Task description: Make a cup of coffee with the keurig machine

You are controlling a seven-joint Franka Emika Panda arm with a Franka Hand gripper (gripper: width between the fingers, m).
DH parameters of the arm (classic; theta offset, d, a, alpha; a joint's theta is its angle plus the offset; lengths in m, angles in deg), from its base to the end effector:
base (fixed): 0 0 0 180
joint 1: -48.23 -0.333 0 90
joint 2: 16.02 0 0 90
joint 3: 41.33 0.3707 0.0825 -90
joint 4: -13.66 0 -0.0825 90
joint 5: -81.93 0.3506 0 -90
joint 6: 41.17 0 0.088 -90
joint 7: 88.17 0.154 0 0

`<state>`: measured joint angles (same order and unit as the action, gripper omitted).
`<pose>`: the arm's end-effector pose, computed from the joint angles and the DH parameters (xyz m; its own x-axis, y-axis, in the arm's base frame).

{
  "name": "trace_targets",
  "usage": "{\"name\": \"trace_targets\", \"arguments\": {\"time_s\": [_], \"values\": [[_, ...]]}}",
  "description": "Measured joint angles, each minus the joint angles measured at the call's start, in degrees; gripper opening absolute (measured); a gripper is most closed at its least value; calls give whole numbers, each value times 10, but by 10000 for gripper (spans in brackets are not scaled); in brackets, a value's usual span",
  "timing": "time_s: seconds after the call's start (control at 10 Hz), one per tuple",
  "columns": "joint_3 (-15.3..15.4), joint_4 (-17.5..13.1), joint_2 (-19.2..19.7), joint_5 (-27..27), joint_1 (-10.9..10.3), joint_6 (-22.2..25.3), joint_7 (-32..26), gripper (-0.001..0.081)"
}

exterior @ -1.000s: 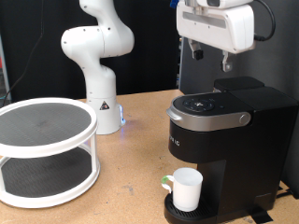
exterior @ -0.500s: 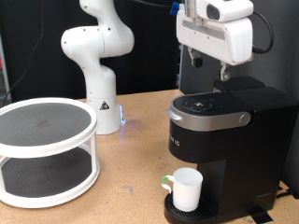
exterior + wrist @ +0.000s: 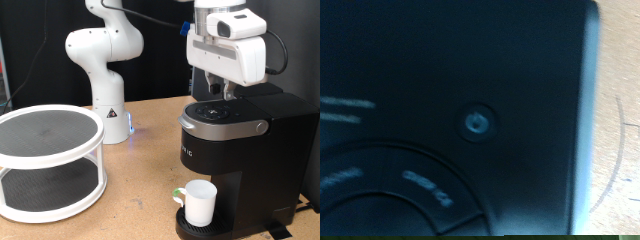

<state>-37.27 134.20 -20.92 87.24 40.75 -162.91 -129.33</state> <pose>0.4944 0.1098 0.4885 0.6349 0.7617 0.1295 0.7672 -0.6413 0.0104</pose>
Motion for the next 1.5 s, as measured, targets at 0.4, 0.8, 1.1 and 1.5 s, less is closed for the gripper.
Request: {"name": "trace_targets", "arguments": {"time_s": [0.4, 0.8, 1.1, 1.5], "values": [[0, 60, -17, -7, 0, -97, -1, 49], [0, 93, -32, -17, 0, -112, -1, 2], [0, 100, -31, -20, 1, -118, 1, 2], [0, 101, -28, -20, 1, -119, 1, 2]]}}
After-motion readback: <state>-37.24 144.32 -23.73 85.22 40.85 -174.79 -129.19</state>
